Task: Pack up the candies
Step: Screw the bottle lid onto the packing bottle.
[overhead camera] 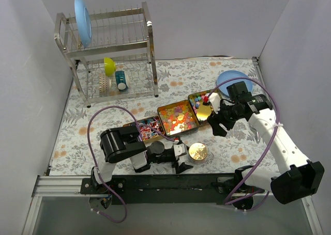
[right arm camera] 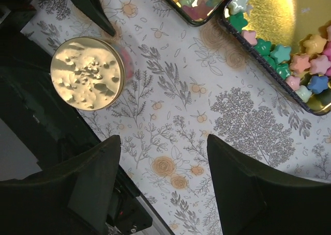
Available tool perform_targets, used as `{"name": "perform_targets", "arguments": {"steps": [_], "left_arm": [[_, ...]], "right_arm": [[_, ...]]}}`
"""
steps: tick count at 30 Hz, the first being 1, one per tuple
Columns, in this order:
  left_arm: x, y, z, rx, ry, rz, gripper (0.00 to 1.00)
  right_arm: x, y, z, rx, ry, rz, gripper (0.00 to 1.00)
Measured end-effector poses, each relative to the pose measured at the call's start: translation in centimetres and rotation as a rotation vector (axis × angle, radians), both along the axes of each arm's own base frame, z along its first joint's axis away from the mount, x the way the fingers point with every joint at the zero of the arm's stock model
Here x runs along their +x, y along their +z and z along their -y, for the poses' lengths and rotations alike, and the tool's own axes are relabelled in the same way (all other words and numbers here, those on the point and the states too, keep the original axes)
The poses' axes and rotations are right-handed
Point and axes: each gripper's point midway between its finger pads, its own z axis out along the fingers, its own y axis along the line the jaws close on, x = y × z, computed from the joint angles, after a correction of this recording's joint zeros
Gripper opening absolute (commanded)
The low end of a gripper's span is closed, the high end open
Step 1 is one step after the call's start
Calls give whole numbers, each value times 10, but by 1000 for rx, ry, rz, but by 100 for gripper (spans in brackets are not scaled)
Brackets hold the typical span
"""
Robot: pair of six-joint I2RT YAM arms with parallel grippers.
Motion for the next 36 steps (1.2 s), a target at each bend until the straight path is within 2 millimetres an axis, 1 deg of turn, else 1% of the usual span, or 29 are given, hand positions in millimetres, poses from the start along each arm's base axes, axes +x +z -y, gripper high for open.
{"name": "perform_targets", "arguments": {"steps": [3, 7, 11, 13, 16, 18, 20, 21, 22, 23, 25, 28, 29, 31, 32, 36], "left_arm": [[1, -1, 3, 0, -8, 21, 94], [1, 1, 13, -12, -23, 42, 95], [-1, 2, 27, -25, -38, 55, 94], [-2, 2, 30, -28, -38, 55, 93], [-2, 1, 31, -28, -29, 50, 88], [-1, 1, 31, -27, -19, 49, 72], [1, 1, 31, -27, -9, 46, 68], [1, 1, 31, -28, -7, 46, 63], [2, 1, 32, -30, -5, 46, 50], [2, 1, 33, -31, -3, 45, 45], [3, 0, 34, -31, 0, 44, 24], [4, 1, 35, -35, 6, 42, 15], [5, 1, 35, -35, 9, 42, 11], [7, 0, 35, -34, 18, 43, 7], [7, 1, 35, -35, 20, 44, 1], [8, 0, 35, -32, 36, 47, 0]], "right_arm": [[-6, -3, -1, 4, 45, -19, 72], [-13, -8, -8, 7, 115, -37, 70], [-33, -24, -24, 0, 229, -77, 70], [-46, -35, -32, -1, 283, -109, 70], [-56, -49, -34, -7, 314, -148, 69], [-58, -57, -34, -12, 322, -167, 69], [-59, -66, -34, -13, 334, -177, 68], [-59, -69, -34, -15, 337, -182, 68], [-60, -71, -34, -17, 343, -186, 67], [-60, -73, -34, -19, 349, -190, 67], [-60, -75, -37, -16, 368, -193, 67], [-60, -78, -41, -12, 391, -192, 67], [-60, -79, -43, -9, 399, -186, 67], [-63, -82, -45, -12, 422, -186, 66], [-63, -84, -46, -19, 434, -179, 66], [-62, -92, -48, -36, 453, -161, 66]]}}
